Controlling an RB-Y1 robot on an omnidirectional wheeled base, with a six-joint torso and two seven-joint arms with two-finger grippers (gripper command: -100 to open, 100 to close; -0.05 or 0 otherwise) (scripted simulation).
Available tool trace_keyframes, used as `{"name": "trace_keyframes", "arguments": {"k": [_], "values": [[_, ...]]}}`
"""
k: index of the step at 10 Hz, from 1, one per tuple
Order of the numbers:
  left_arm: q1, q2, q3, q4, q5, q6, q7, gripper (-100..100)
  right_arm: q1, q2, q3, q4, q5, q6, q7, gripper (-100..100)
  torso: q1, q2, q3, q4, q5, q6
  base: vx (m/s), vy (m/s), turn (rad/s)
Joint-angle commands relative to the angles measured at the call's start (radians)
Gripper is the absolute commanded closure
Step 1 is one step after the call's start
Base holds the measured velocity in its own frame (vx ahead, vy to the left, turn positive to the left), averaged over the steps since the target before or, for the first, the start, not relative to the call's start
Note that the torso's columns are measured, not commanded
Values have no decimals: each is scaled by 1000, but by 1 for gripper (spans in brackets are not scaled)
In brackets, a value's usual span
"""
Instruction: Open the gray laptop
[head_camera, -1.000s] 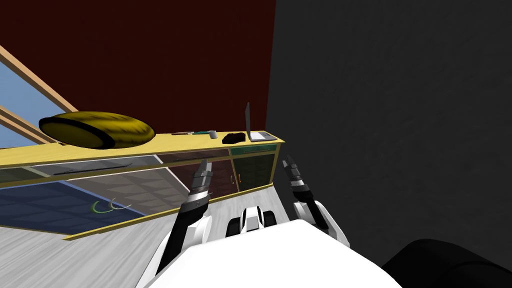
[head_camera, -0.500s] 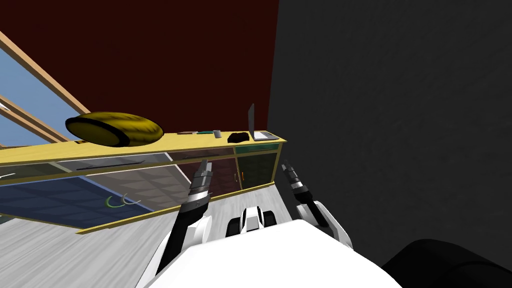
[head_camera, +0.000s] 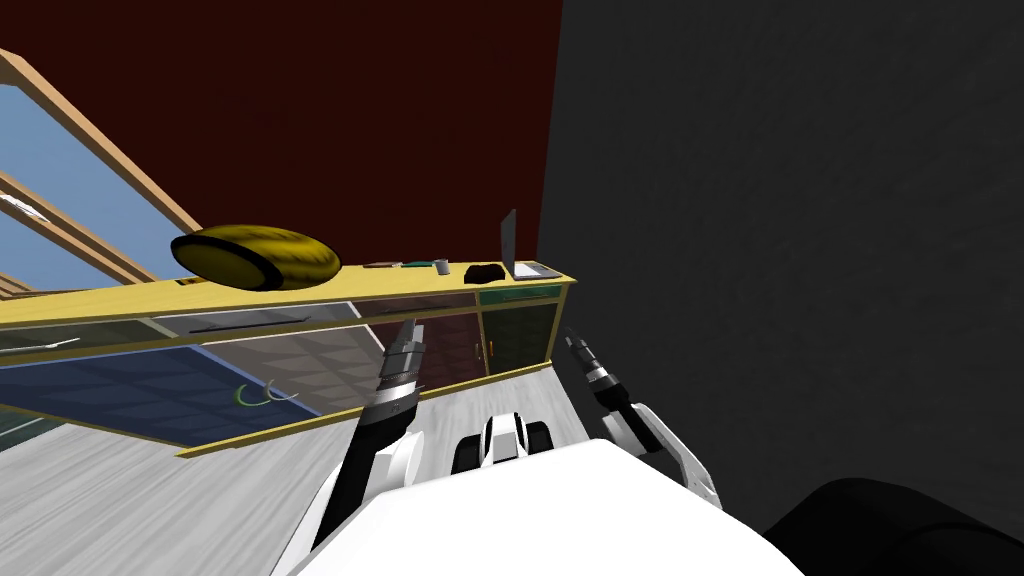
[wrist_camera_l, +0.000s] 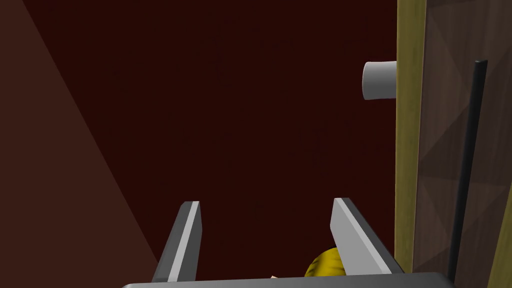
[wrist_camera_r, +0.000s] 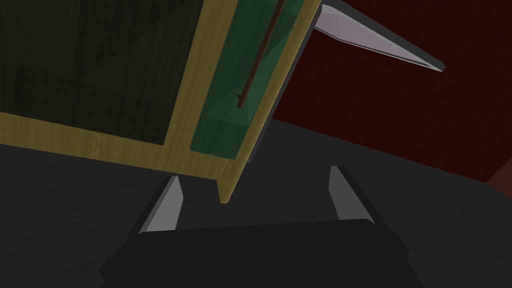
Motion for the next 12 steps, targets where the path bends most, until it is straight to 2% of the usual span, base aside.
{"name": "trace_keyframes", "arguments": {"k": [1,4,5,6,7,8,9,10,11,12], "values": [[0,0,0,0,0,0,0,0,-3,-84,10,74,-2,14,30,-100,1,1,0,0,0,0,-111,124,16],[0,0,0,0,0,0,0,0,-5,-161,13,146,-4,19,44,-100,1,-1,-1,0,0,0,-61,112,7],[0,0,0,0,0,0,0,0,-7,-200,16,179,-5,24,58,-100,0,-2,-1,-1,0,0,-45,103,23],[0,0,0,0,0,0,0,0,-7,-214,16,194,-5,24,58,-100,0,-1,-1,-1,0,0,-38,81,9],[0,0,0,0,0,0,0,0,-10,-259,19,219,-7,28,74,-100,-1,-1,-1,0,0,0,-35,86,24],[0,0,0,0,0,0,0,0,-10,-267,19,242,-7,28,74,-100,0,0,0,0,0,0,-37,76,10],[0,0,0,0,0,0,0,0,-14,-317,22,282,-8,32,89,-100,0,0,0,0,0,0,-52,97,29],[0,0,0,0,0,0,0,0,-18,-344,23,320,-9,35,105,-100,1,1,0,0,0,0,-56,181,65],[0,0,0,0,0,0,0,0,-18,-374,23,337,-9,35,105,-100,6,1,0,0,1,0,-48,137,13],[0,0,0,0,0,0,0,0,-24,-406,24,380,-9,38,121,-100,1,0,0,0,1,0,-45,110,45]]}}
